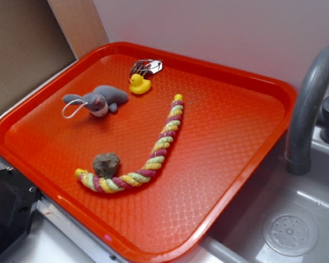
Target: Grab the rock.
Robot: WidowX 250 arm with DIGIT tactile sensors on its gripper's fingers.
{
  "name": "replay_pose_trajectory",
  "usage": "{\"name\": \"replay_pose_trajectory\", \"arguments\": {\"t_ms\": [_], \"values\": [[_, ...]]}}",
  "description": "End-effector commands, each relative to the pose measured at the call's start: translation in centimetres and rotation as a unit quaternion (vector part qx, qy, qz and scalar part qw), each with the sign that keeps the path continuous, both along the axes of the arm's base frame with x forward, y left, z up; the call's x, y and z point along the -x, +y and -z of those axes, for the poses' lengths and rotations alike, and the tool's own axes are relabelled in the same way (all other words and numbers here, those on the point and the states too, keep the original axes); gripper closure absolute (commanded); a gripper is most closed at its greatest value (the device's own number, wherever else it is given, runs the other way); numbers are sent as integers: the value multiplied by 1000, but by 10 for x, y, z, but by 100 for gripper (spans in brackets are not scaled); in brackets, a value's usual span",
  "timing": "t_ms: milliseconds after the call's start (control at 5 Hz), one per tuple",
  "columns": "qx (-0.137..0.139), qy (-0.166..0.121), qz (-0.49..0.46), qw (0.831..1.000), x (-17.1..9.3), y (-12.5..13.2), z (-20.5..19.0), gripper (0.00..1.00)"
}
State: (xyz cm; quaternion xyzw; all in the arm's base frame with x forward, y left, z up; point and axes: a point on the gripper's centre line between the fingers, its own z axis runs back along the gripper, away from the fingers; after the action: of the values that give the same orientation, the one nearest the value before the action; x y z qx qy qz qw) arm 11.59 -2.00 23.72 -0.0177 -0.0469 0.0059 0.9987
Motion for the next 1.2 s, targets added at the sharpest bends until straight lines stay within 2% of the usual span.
{"name": "replay_pose_trajectory", "arguments": {"t_ms": [0, 200, 600, 800, 1000], "values": [[0, 0, 0, 1000, 0, 0, 0, 0], [8, 16, -18, 1000, -3, -2, 2, 0], [8, 16, -18, 1000, -3, -2, 2, 0], [23, 0, -142, 990, -12, 4, 5, 0], [31, 1, -215, 976, -14, 0, 14, 0]]}}
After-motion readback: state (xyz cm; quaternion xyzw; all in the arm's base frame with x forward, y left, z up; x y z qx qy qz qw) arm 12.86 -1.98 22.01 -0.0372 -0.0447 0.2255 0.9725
